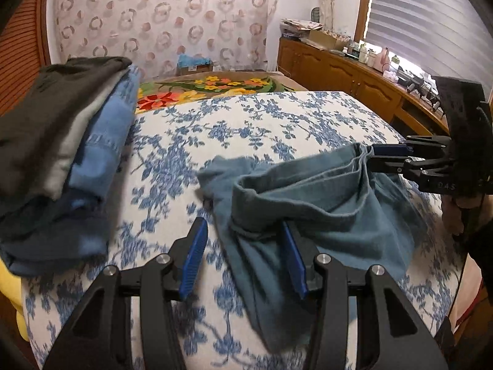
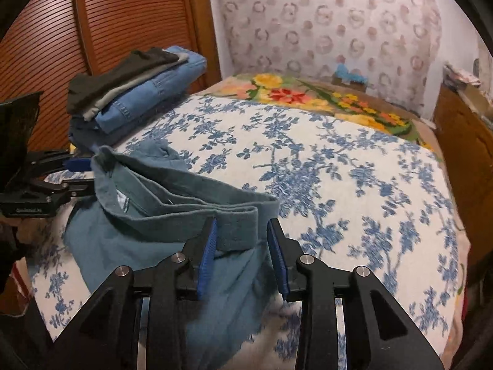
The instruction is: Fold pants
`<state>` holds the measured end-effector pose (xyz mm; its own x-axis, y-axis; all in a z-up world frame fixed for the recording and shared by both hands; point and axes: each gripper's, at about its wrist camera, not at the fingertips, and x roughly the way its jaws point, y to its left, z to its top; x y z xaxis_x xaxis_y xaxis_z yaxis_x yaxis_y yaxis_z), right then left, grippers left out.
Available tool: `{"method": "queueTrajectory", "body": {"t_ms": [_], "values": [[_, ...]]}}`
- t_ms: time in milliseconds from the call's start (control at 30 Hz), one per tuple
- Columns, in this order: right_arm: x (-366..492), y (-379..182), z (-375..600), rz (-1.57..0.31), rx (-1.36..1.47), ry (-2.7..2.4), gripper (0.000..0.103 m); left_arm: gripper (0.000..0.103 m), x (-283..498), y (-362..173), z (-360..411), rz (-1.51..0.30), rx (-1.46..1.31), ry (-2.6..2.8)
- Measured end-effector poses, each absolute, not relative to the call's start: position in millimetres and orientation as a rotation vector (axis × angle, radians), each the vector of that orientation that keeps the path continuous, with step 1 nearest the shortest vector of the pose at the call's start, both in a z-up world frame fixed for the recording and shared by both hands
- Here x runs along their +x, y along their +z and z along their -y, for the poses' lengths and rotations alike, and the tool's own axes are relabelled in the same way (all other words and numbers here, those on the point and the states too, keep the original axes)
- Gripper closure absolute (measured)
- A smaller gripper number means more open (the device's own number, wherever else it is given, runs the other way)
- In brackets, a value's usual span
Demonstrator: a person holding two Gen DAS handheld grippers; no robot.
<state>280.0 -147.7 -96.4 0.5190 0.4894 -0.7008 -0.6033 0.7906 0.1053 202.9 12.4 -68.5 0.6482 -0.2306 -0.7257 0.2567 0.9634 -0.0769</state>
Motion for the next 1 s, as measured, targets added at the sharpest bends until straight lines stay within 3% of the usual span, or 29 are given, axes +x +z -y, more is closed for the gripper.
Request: {"method": "queueTrajectory", "body": {"t_ms": [200, 267, 367, 800, 1000], "values": [[294, -104, 148, -0.829, -0.117, 0.715, 0.083, 0.056, 220, -71, -11, -0.831, 0.045, -0.283], [296, -104, 151, -0.832, -0.096, 0.726, 0.094, 0.055, 223, -73, -12, -0.835, 0.045, -0.277], [296, -99, 157, -0.79, -0.087, 0.695, 0.098, 0.055, 227, -75, -16, -0.833, 0.026, -0.271], [290, -92, 154, -0.77, -0.13, 0.551, 0.098, 0.056, 204, -59, -22, -0.775, -0.006, -0.262], [263, -80, 154, -0.744, -0.155, 0.524, 0.09, 0.056, 180, -54, -17, -0.756, -0.012, -0.283]]}}
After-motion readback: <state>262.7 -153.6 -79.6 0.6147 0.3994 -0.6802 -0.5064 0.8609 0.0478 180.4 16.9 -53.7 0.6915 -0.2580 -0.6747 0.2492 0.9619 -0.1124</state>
